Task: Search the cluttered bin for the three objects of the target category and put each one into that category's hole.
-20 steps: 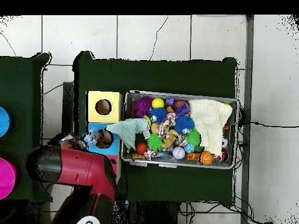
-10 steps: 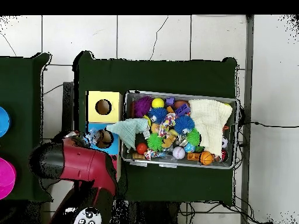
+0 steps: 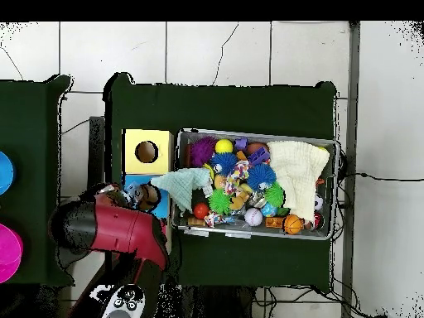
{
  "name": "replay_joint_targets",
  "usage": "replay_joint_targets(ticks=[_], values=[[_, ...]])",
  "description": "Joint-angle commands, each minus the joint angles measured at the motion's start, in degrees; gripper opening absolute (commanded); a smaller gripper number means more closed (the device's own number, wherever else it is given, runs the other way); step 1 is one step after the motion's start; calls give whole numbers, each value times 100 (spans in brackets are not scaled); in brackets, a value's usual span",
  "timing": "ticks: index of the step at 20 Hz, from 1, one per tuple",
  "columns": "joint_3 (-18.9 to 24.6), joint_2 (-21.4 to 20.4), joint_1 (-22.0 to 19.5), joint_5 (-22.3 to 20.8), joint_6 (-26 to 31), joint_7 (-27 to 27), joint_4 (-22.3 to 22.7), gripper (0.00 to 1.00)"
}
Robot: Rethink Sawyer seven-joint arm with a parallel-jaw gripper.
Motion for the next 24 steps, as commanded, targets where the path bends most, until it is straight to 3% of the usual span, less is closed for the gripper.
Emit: replay_joint_targets(ticks=[1,9,15,24], values=[[17,285,-155,-44,-87,1046,-85,100],[-1210,817,337,-448,178,1175,-612,100],[-1595,1061,362,-563,158,1006,-881,100],[-1254,820,-125,-588,295,569,-1007,100]])
